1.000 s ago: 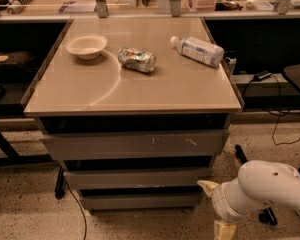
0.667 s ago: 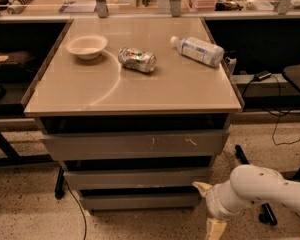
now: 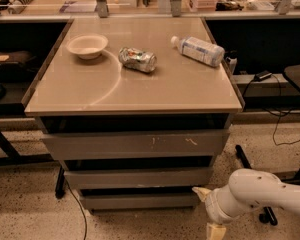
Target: Open bottom drawer
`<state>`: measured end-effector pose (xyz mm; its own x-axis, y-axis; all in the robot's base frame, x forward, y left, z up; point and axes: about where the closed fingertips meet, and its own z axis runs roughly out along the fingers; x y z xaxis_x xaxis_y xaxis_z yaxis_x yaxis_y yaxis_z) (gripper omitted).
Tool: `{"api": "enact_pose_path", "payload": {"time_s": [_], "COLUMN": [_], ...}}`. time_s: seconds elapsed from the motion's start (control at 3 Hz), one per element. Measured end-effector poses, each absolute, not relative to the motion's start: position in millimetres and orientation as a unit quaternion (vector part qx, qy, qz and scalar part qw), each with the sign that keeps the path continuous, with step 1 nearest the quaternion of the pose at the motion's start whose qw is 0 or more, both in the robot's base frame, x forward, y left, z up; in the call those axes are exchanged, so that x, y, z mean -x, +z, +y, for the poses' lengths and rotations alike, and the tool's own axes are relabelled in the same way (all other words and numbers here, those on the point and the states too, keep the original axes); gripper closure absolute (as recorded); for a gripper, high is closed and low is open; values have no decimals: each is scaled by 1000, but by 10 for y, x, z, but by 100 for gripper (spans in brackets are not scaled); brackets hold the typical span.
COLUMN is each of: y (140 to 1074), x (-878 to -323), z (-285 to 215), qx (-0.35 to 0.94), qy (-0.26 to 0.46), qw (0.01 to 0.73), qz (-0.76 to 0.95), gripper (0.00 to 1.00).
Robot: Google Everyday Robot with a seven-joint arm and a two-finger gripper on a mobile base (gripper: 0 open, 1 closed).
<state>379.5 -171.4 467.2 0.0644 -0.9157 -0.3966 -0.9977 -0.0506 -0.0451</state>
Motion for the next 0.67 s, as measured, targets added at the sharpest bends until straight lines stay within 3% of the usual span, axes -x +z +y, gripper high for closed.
{"api": "enact_pose_path", "payload": {"time_s": [0.67], "y": [3892], "x": [-3980], "z": [-1577], "qx": [703], "qy": [130], "qw": [164], "qz": [680], "gripper": [0]}}
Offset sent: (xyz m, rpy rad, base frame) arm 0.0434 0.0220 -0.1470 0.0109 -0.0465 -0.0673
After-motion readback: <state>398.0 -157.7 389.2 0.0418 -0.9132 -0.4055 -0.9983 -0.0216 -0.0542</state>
